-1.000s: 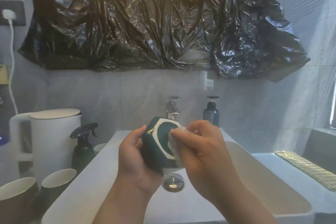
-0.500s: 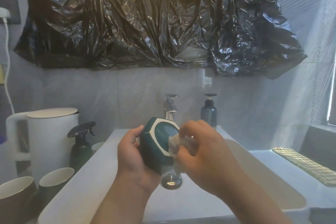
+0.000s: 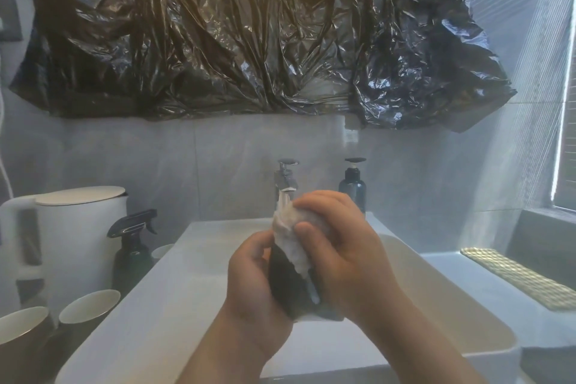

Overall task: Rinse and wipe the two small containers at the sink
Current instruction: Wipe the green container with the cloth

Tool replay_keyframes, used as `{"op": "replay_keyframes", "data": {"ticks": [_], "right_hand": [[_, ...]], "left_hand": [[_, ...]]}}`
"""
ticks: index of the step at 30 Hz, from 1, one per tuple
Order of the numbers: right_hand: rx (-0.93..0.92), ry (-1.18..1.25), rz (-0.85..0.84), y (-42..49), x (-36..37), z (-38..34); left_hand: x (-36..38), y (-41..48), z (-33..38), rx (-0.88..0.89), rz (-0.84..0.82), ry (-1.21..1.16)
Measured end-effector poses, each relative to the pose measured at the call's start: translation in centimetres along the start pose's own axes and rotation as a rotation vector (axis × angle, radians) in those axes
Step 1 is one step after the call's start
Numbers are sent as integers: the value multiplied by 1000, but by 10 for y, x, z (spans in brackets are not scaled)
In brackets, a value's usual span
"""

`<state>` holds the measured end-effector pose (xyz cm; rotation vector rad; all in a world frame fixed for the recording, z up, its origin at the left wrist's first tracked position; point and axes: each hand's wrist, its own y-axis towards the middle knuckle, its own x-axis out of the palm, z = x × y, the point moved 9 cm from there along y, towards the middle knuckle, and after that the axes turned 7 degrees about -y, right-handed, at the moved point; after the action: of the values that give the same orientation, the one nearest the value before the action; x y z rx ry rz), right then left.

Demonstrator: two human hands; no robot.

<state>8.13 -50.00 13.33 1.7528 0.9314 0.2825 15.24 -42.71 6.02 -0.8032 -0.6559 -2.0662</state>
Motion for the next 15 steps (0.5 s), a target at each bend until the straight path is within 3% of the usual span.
{"op": "replay_keyframes", "data": {"ticks": [8, 15], "right_hand": [[474, 207, -58, 1, -11, 47], [435, 255, -225, -3, 3, 37]], "left_hand": [[-2, -1, -12, -152, 39, -78], [-20, 4, 22, 43, 109, -259]]}}
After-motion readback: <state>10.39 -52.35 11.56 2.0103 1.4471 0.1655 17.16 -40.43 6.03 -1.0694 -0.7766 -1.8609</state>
